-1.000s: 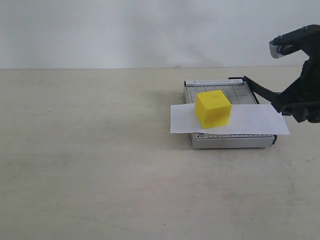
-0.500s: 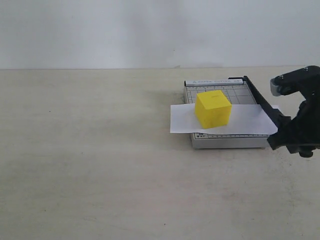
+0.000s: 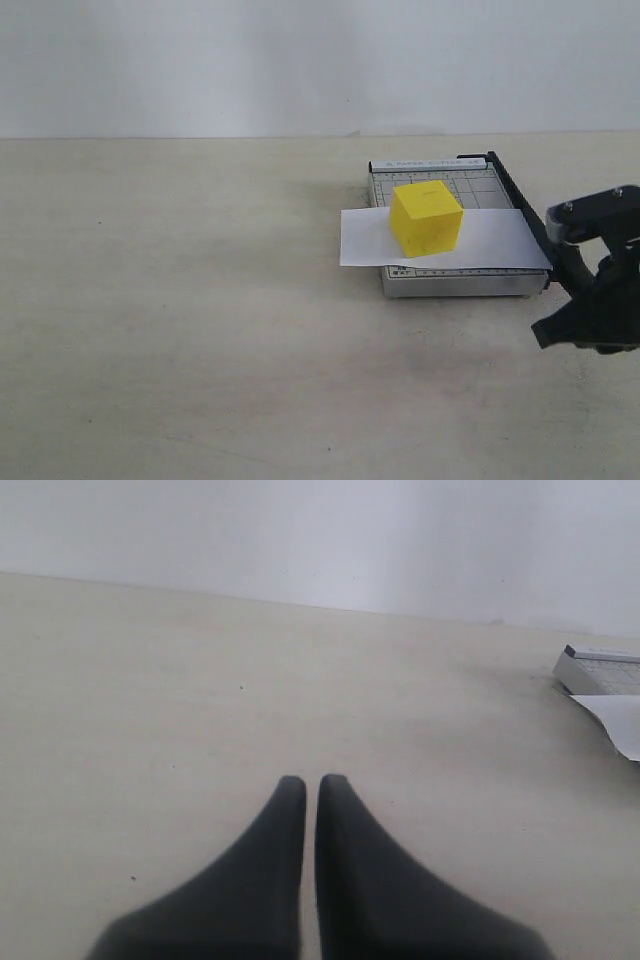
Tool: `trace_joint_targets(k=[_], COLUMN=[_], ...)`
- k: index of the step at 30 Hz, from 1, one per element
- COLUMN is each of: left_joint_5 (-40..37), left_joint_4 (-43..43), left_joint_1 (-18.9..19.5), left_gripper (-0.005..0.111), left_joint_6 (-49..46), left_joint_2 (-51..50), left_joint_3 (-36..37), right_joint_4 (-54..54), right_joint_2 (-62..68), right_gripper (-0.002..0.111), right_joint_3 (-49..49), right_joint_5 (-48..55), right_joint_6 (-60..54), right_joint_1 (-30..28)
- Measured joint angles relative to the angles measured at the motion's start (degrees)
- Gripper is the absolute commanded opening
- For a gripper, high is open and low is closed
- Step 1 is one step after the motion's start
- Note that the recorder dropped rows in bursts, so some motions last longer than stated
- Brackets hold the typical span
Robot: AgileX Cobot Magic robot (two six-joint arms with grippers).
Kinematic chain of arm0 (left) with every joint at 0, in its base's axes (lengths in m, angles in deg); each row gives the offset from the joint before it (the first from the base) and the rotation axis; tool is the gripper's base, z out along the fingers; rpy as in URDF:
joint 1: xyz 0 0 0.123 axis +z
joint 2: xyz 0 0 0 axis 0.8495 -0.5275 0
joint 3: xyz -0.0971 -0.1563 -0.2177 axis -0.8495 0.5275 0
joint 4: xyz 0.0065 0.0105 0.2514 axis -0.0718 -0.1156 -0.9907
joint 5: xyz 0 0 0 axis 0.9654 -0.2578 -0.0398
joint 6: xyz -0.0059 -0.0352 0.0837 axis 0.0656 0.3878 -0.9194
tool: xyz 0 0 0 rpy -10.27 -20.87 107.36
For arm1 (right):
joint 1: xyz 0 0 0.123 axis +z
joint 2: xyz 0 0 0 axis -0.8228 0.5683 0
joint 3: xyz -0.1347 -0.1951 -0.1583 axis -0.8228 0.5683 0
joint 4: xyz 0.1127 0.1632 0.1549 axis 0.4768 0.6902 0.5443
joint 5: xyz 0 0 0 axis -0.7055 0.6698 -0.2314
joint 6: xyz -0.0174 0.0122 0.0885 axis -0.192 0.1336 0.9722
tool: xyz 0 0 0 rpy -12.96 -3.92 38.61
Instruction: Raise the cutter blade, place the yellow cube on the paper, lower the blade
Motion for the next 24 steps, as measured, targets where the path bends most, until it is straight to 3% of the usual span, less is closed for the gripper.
trace_joint_targets(k=[17,21,24], left_joint_5=[0.00,0.00,0.00], left_joint_4=[0.00,0.00,0.00], left_joint_1=[0.00,0.00,0.00], left_gripper=[0.005,0.005,0.005], left_joint_6=[0.00,0.00,0.00], left_joint_2=[0.00,0.00,0.00], left_joint_3=[0.00,0.00,0.00], right_joint_4=[0.79,0.79,0.79], right_joint_2=[-0.49,-2.01,-3.51], right_gripper=[0.000,0.015,0.036], right_joint_3=[0.98,1.25,1.25], right_joint_5=[0.32,1.70,3.74], right_joint_6=[-0.14,-0.63,-1.00], right_joint_1=[-0.02,-0.02,-0.02])
